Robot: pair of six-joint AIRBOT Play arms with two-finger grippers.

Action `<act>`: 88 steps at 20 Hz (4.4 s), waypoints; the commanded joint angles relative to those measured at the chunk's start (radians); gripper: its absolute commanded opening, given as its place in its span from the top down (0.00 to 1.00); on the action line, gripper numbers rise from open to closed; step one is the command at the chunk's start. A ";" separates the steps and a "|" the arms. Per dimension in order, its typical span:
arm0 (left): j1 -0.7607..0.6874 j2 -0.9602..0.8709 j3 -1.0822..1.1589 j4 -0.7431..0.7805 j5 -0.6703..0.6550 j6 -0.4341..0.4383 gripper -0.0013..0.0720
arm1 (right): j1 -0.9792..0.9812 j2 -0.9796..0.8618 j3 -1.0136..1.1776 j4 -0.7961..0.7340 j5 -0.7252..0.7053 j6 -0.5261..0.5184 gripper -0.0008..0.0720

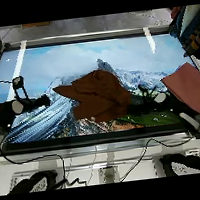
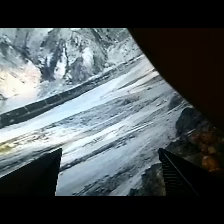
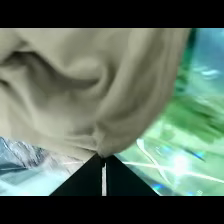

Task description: Fold the clothes and pants, and hang the long-sleeved shirts on hangers.

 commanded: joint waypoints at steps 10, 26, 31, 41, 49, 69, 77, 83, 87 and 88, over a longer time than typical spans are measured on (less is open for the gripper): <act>-0.194 -0.234 0.001 -0.182 0.217 -0.021 0.03 | -0.337 0.283 0.001 -0.276 0.281 0.008 0.97; -0.291 -0.320 0.001 -0.182 0.279 0.404 0.52 | -0.337 0.283 0.001 -0.259 0.247 0.013 0.97; -0.293 -0.298 0.004 -0.167 0.273 0.404 0.96 | -0.337 0.283 0.002 -0.226 0.242 0.013 0.97; -0.092 0.055 0.253 0.066 0.280 0.389 0.96 | -0.338 0.283 0.372 -0.256 0.216 0.013 0.97; 0.130 0.375 0.298 0.065 0.291 0.305 0.96 | -0.337 0.321 0.727 -0.283 0.190 0.063 0.97; -0.423 0.124 0.512 -0.438 0.253 0.318 0.97 | -0.337 0.330 0.726 -0.227 0.307 0.062 0.97; -0.827 -0.105 0.857 -0.180 0.243 0.317 0.97 | -0.337 0.318 0.726 -0.304 0.309 0.062 0.97; -0.702 0.042 0.857 0.026 -0.265 0.309 0.97 | -0.337 0.318 0.726 -0.307 0.309 0.062 0.97; -0.560 0.059 0.834 0.253 -0.706 0.234 0.97 | -0.337 0.312 0.726 -0.307 0.336 0.062 0.97; -0.518 0.058 0.795 0.266 -0.710 0.234 0.97 | -0.337 0.304 0.723 -0.307 0.357 0.060 0.97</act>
